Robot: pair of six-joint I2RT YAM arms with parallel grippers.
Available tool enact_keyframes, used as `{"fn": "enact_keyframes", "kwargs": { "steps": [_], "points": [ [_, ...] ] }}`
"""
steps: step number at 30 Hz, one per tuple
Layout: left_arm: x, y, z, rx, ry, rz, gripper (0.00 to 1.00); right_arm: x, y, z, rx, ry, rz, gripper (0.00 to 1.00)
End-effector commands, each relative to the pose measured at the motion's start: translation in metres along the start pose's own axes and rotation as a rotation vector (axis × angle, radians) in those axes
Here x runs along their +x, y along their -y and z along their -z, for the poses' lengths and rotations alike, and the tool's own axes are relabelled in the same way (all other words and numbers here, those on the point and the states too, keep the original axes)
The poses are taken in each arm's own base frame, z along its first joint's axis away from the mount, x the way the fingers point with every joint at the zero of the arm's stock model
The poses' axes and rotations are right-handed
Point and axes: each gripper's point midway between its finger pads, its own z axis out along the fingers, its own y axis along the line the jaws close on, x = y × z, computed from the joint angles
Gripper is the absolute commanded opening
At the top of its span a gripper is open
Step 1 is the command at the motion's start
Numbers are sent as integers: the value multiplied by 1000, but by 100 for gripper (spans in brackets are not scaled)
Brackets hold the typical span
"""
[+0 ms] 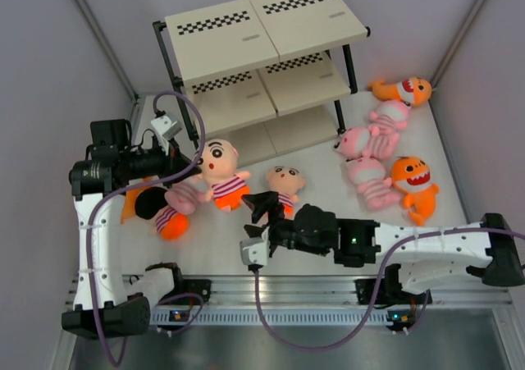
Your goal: Place and organize the stuffed toys onto the shelf
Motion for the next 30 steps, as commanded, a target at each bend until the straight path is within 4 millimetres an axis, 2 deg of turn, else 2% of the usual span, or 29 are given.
{"fn": "enact_keyframes", "kwargs": {
  "steps": [1, 7, 8, 12, 14, 15, 17, 18, 19, 20, 21, 22, 23, 24, 25, 26, 27, 28, 29, 30],
  "points": [
    [-12, 4, 5, -2, 29, -27, 0, -6, 32, -8, 75, -60, 205, 79],
    [-13, 7, 5, 5, 35, -30, 0, 8, 41, -30, 139, -181, 202, 68],
    [-13, 7, 5, 7, 35, -28, 0, 11, 42, -33, 148, -195, 198, 63],
    [-14, 8, 5, 14, 39, -24, 0, 17, 51, -38, 209, -215, 179, 23],
    [-15, 8, 5, 13, 39, -25, 0, 19, 55, -41, 227, -225, 167, 12],
    [-15, 8, 6, 8, 40, -27, 0, 19, 57, -41, 234, -227, 162, 0],
    [-16, 7, 7, -2, 39, -29, 0, 11, 66, -38, 255, -200, 123, 0],
    [-16, 4, 8, -22, 31, -31, 4, 7, 72, -35, 267, -183, 106, 0],
    [-18, 3, 10, -36, 32, -36, 16, 3, 77, -32, 278, -163, 76, 0],
    [-18, 0, 10, -55, 25, -30, 32, -7, 91, -24, 298, -125, 56, 0],
    [-21, -3, 13, -77, 24, -36, 46, -8, 100, -20, 315, -116, 44, 0],
    [-20, -9, 16, -123, 8, -36, 65, -11, 107, -15, 324, -103, 35, 0],
    [-28, -11, 21, -154, 14, -40, 70, -20, 121, -7, 338, -69, 31, 0],
    [-30, -19, 25, -208, 4, -40, 84, -16, 126, -3, 326, -78, 38, 0],
    [-41, -19, 32, -241, 20, -47, 92, -22, 144, 6, 337, -48, 38, 0],
    [-45, -20, 35, -263, 25, -51, 98, -30, 148, 9, 322, -27, 40, 0],
    [-48, -22, 39, -285, 27, -54, 98, -17, 152, 14, 289, -64, 48, 0],
    [-52, -24, 43, -315, 28, -62, 98, -18, 160, 19, 287, -58, 49, 0],
    [-57, -25, 47, -335, 38, -67, 98, -24, 186, 32, 317, -29, 52, 0],
    [-59, -25, 49, -346, 41, -66, 98, -19, 189, 37, 293, -43, 65, 0]
  ]
}}
